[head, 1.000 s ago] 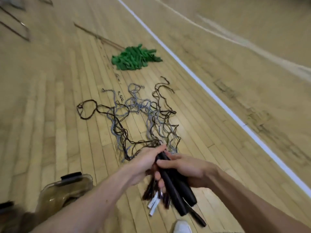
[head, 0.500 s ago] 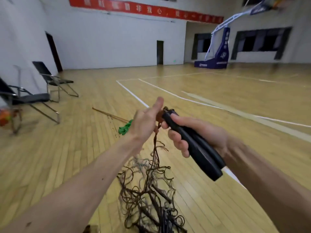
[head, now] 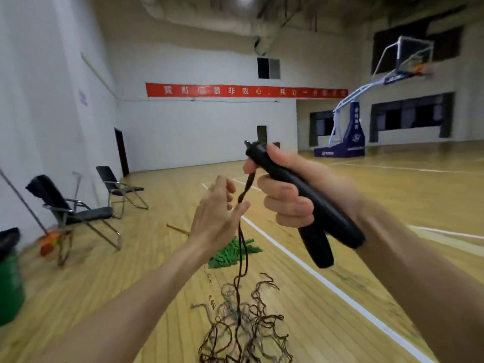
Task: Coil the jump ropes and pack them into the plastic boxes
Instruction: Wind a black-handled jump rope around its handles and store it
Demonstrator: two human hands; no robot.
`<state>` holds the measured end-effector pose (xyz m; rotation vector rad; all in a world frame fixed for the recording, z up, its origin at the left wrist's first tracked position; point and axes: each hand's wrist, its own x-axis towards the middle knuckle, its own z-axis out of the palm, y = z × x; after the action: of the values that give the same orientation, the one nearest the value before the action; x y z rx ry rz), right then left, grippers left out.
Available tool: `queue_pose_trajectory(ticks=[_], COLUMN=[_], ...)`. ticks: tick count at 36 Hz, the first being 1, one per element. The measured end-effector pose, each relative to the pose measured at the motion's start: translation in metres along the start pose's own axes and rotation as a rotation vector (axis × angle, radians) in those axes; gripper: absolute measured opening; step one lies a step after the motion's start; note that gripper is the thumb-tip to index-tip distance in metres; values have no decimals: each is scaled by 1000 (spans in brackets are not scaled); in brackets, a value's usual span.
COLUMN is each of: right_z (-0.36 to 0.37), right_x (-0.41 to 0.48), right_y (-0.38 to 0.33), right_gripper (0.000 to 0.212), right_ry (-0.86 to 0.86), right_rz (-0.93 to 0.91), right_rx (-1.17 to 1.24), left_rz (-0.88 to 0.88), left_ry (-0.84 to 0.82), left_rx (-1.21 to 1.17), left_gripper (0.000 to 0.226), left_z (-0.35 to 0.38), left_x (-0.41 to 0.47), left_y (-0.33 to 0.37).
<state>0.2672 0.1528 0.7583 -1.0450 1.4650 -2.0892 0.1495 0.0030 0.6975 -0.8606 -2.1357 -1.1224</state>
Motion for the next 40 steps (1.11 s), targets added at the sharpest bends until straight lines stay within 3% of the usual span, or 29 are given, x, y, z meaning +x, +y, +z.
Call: queue_pose_trajectory(ticks=[3,7,12,15,17,20,24,27,31,36,40], right_z=[10,21,30,31,28,22,17,13,5,-9,-24], right_x=[-8,-16,-10,-4,0,11,30,49,72,94,105], right_y=[-2,-6,-4,0,4,14,27,38,54,54,43], right_gripper=[30,31,28,32,34,36,37,34,30,27,30], right_ry=[136,212,366,426,462,514,504,445,389,352,324], right_rz=[-11,37,40,3,-9,26,87,154,243,248,262], right_rx=[-113,-168,-253,-212,-189,-168,-134,-93,-109,-65,-65], left_rz=[58,79,539,647,590,347,89,8,-21,-15,-53], left_ry=[44,249,395,316,77,-321,-548,-586,-553,-567,-611], left_rx=[-23,-129,162,383,533,664,530,453,362,353,314], left_gripper=[5,17,20,19,19,30,75,89,84,68,36], left_z=[-18,-65,-126,-138,-137,-132,-126,-123,-127,-130,-132], left_x=[6,40,75,83,79,60,29,11,9,21,31], left_y=[13,41,85,93,82,52,16,-1,-9,-15,-8])
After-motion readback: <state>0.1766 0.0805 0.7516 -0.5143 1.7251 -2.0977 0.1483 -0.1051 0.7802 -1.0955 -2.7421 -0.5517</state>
